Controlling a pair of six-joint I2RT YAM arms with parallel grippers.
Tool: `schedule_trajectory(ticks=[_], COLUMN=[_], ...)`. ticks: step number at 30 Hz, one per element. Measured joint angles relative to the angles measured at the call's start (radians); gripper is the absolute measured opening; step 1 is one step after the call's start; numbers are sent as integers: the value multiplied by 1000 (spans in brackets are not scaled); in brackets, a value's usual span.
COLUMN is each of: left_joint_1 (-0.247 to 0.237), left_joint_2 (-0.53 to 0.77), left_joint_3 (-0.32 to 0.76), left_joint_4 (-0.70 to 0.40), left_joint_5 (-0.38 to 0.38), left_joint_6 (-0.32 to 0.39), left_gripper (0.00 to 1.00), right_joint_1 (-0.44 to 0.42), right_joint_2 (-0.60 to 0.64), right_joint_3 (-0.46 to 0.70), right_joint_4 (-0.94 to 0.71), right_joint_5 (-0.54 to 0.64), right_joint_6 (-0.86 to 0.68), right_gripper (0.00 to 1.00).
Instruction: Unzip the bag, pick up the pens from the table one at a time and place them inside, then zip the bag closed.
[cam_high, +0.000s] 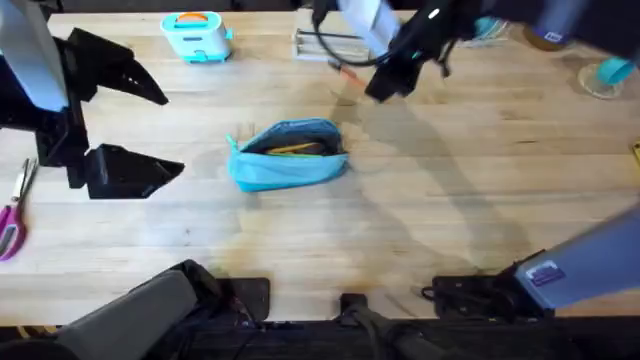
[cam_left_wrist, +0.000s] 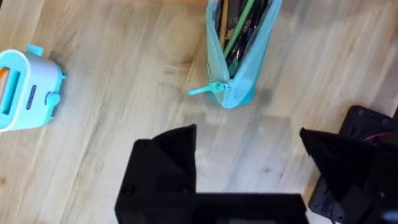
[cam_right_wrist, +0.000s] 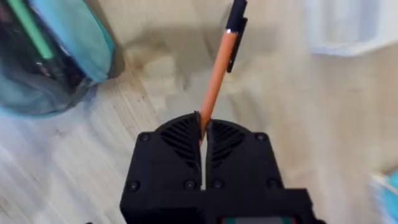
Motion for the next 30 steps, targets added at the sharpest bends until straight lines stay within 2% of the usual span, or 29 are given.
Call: schedule_trajectory(ticks=[4,9,18,21,22,30], left_joint_1=[0,0,0,0,0,0], left_joint_2=[0,0,0,0,0,0], left_joint_3=[0,0,0,0,0,0], left_joint_4=[0,0,0,0,0,0], left_joint_5=[22,64,87,87,90,90], left_joint_6=[0,16,88,103,109,109], left_gripper=[993,993,994,993,993,993], right_joint_1=[1,2,35,77,158,242], right_joint_2=[-140,-202,-154,-126,-85,-9], right_joint_3=[0,0,0,0,0,0], right_joint_4=[0,-9,-24,-26,-27,-36], right_joint_5=[-4,-70,-236,-257,-267,-258], right_joint_6=[-7,-11,-28,-59,-113,-163], right_gripper=[32,30,31,30,31,31])
